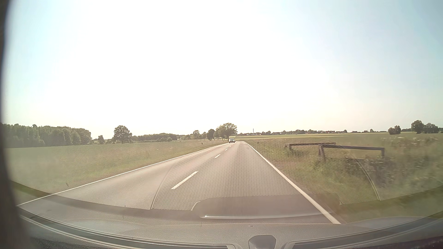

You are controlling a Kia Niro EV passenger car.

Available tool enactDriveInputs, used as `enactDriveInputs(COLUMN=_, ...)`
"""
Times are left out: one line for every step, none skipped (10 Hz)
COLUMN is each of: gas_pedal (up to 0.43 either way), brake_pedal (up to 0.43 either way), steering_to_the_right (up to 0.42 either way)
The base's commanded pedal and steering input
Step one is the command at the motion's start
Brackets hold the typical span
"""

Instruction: Follow the waypoints while adhering to traffic rules and regulations

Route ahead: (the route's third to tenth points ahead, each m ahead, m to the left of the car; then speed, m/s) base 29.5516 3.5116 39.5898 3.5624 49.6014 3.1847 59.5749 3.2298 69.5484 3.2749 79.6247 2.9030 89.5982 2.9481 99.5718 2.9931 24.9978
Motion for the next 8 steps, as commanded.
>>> enactDriveInputs(gas_pedal=0.169, brake_pedal=0.006, steering_to_the_right=0.005)
enactDriveInputs(gas_pedal=0.169, brake_pedal=0.006, steering_to_the_right=0.005)
enactDriveInputs(gas_pedal=0.169, brake_pedal=0.006, steering_to_the_right=0.005)
enactDriveInputs(gas_pedal=0.169, brake_pedal=0.006, steering_to_the_right=0.005)
enactDriveInputs(gas_pedal=0.169, brake_pedal=0.006, steering_to_the_right=0.003)
enactDriveInputs(gas_pedal=0.177, brake_pedal=0.006, steering_to_the_right=0.001)
enactDriveInputs(gas_pedal=0.177, brake_pedal=0.006, steering_to_the_right=0.001)
enactDriveInputs(gas_pedal=0.177, brake_pedal=0.006, steering_to_the_right=0.001)
